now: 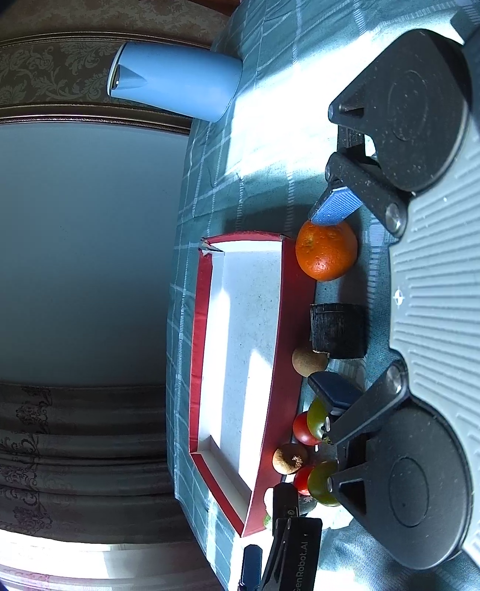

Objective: Organize fruits
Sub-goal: 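Move both tools toward the items lined up in front of the red box, then grasp the black cylinder with the right tool while the left tool grasps the green cucumber piece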

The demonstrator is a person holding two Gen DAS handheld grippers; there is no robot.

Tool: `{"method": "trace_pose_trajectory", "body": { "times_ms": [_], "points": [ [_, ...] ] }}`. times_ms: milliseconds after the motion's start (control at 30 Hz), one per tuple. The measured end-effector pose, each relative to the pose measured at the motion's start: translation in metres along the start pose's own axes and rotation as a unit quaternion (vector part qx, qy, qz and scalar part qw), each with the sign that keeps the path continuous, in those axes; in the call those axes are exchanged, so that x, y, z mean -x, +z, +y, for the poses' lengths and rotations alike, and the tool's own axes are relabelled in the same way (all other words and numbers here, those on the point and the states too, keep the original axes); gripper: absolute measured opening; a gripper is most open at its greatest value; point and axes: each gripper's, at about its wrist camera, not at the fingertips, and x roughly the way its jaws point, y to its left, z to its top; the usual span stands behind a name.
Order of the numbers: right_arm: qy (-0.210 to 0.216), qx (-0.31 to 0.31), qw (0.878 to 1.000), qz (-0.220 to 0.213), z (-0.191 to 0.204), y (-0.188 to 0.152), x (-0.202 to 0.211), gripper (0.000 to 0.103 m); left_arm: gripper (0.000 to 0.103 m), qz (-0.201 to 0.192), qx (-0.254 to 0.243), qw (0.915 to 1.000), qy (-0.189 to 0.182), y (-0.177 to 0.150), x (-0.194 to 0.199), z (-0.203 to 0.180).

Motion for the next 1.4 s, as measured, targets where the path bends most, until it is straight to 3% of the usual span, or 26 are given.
{"method": "trace_pose_trajectory", "body": {
  "times_ms": [167,400,533,600,833,933,1000,1233,1333,1400],
  "points": [
    [0.001,0.002,1.000,0.000,0.001,-0.002,0.000,0.085,0.103,0.000,0.000,1.0000,0.000,0.000,0.000,0.000],
    [-0.009,0.057,0.998,0.006,0.014,-0.008,0.003,0.066,0.103,-0.005,0.013,0.9999,0.007,0.000,0.001,0.006],
    [0.000,0.063,0.998,-0.002,0.014,-0.011,0.009,0.050,0.103,-0.006,0.011,0.9999,0.009,0.000,0.002,0.006],
    [0.030,0.060,0.998,-0.001,0.011,-0.012,0.012,0.049,0.103,-0.006,0.010,0.9999,0.009,0.000,0.001,0.005],
    [0.033,0.056,0.998,0.025,0.010,-0.009,0.000,0.049,0.103,-0.013,0.007,0.9999,0.009,0.000,0.004,0.004],
    [0.043,0.054,0.997,0.043,0.012,-0.007,-0.010,0.035,0.103,-0.015,0.008,0.9998,0.010,0.000,0.005,0.005],
    [0.046,0.052,0.997,0.044,0.012,-0.007,-0.011,0.034,0.103,-0.017,0.007,0.9998,0.011,0.000,0.006,0.005],
    [0.084,-0.004,0.995,0.049,-0.007,-0.007,-0.014,0.032,0.103,-0.069,-0.034,0.9966,0.031,-0.020,0.035,0.011],
    [0.087,-0.009,0.995,0.049,-0.008,-0.007,-0.013,0.032,0.103,-0.081,-0.005,0.9965,0.023,-0.023,0.042,0.022],
    [0.089,-0.011,0.995,0.049,-0.009,-0.007,-0.013,0.032,0.103,-0.063,0.013,0.9975,0.028,-0.019,0.035,0.027]
  ]
}}
